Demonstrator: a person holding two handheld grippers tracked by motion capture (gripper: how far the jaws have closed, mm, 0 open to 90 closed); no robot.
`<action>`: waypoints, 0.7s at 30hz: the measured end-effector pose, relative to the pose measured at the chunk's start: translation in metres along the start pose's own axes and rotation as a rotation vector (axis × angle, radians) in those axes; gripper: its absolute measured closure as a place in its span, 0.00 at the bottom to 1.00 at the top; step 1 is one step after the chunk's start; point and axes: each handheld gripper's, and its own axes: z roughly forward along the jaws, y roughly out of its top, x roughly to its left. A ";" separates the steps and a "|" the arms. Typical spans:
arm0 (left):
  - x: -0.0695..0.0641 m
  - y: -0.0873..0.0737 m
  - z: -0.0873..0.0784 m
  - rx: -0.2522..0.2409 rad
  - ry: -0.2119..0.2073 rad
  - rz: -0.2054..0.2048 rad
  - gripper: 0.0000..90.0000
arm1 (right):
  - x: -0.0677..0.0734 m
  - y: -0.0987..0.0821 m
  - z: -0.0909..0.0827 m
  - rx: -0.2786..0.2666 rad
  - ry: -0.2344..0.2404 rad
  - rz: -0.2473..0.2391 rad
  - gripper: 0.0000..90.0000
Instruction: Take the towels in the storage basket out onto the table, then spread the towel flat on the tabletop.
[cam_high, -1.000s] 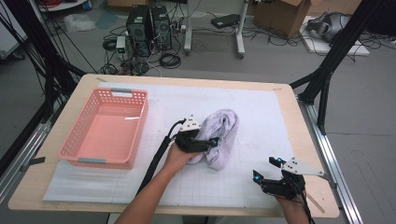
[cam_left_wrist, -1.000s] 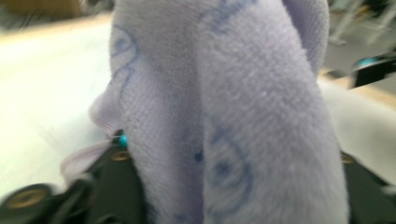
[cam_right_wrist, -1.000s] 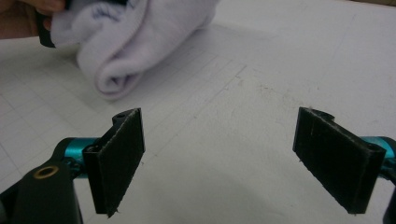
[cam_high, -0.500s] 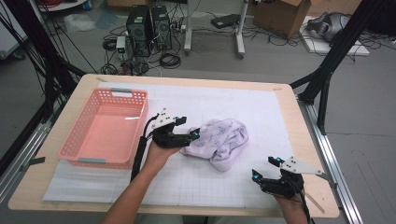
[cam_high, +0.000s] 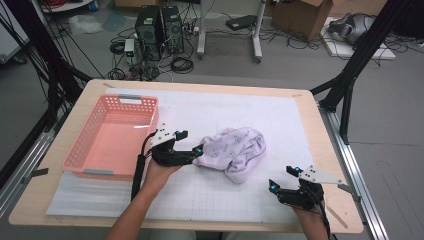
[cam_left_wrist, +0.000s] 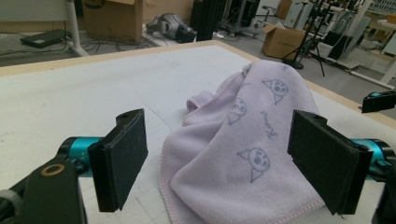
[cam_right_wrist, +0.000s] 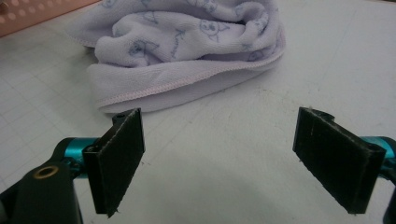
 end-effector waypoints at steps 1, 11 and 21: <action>0.000 -0.002 -0.003 0.003 0.002 0.001 0.23 | 0.000 0.000 -0.001 0.000 -0.002 -0.004 0.17; 0.003 -0.006 -0.008 0.031 0.036 -0.006 0.23 | -0.002 -0.002 -0.006 -0.003 -0.015 0.012 0.17; 0.010 -0.019 0.015 0.163 0.028 -0.051 0.33 | 0.006 0.005 0.017 0.029 0.036 0.035 0.17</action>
